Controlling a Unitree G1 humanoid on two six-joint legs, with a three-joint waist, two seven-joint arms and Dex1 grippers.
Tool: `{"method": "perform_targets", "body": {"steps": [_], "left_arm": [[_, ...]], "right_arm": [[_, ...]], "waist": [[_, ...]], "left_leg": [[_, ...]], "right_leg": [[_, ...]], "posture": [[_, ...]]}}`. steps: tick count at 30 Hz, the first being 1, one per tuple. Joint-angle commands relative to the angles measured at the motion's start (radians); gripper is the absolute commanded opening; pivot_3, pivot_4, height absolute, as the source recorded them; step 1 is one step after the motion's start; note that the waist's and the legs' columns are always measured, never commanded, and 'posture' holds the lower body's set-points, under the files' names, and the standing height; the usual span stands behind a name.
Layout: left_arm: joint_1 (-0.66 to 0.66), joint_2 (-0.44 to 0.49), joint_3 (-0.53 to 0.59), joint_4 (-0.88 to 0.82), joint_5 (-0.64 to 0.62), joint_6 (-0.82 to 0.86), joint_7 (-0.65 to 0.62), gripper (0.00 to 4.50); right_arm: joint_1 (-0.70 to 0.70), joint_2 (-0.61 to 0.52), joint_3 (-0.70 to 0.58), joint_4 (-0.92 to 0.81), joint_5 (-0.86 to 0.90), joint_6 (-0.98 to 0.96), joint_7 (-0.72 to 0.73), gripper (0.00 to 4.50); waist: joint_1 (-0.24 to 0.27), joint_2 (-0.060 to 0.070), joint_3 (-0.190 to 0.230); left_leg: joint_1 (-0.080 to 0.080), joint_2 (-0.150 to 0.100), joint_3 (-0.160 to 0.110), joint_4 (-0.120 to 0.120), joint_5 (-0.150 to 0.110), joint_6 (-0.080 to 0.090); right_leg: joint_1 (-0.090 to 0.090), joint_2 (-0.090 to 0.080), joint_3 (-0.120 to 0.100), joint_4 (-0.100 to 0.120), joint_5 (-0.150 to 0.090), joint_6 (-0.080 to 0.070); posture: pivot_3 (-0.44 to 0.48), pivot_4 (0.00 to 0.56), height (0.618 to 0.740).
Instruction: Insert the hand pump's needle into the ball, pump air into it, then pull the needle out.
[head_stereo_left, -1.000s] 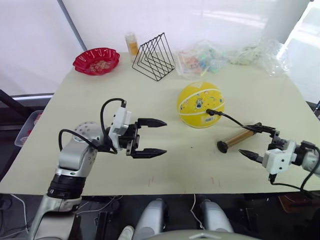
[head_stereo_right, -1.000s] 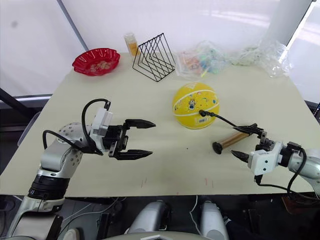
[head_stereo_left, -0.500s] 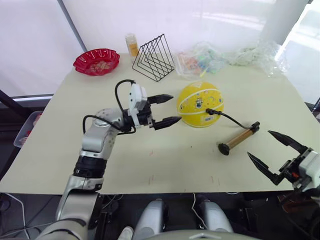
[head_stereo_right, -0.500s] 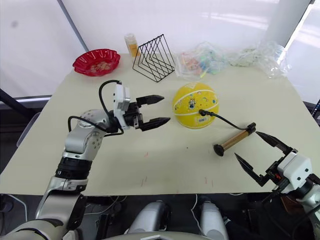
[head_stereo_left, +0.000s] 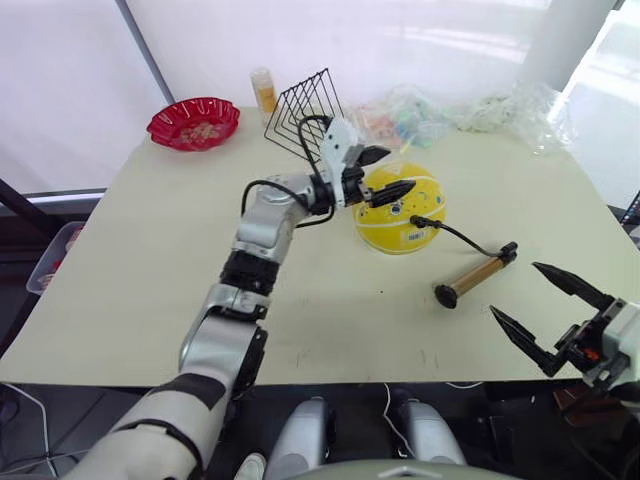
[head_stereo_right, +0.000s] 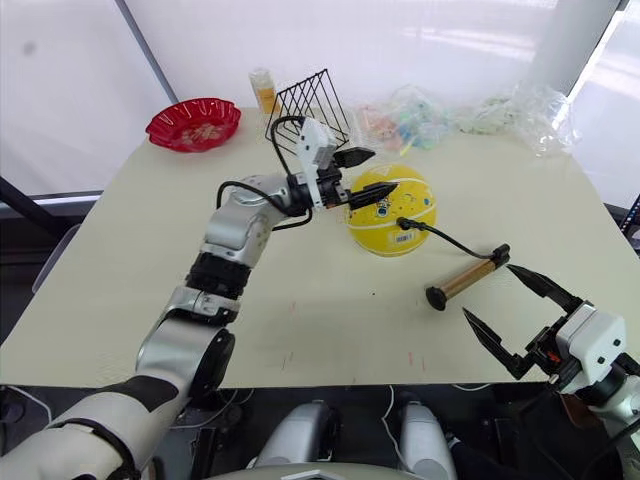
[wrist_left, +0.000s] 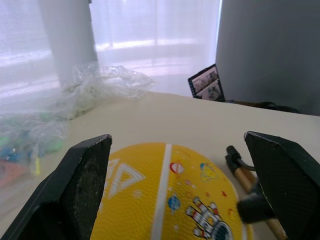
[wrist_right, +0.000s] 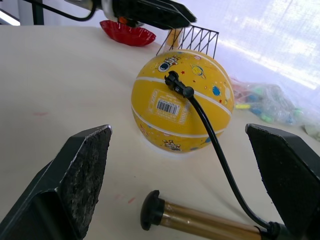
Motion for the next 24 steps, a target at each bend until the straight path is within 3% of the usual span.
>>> {"method": "perform_targets", "body": {"steps": [1,14,24], "left_arm": [[-0.088,-0.03,0.02,0.104,0.034,-0.064,0.041,4.5],[-0.154,-0.088,-0.031,0.377,0.181,-0.083,0.114,4.5],[-0.155,-0.135,-0.018,0.443,0.196,-0.115,0.14,4.5]], "right_arm": [[-0.029,0.008,-0.012,-0.032,-0.005,0.016,0.012,4.49],[-0.209,-0.035,0.057,-0.049,-0.113,0.201,-0.025,4.49],[-0.511,-0.115,0.262,-0.069,-0.298,0.52,-0.093,4.49]], "waist": [[0.001,-0.001,0.0],[0.001,-0.002,0.001],[0.01,-0.004,0.0]], "left_leg": [[-0.001,0.0,0.0,0.0,0.0,0.0],[-0.001,-0.001,0.0,0.0,0.0,0.0],[-0.001,-0.002,-0.001,0.001,0.0,0.0]], "right_leg": [[0.0,0.0,0.0,0.0,0.0,0.0],[-0.001,0.0,0.0,0.0,0.0,0.0],[-0.001,-0.001,-0.001,0.001,0.0,0.0]], "posture": [[0.0,0.15,0.737],[0.0,0.15,0.737],[0.0,0.15,0.737]]}}
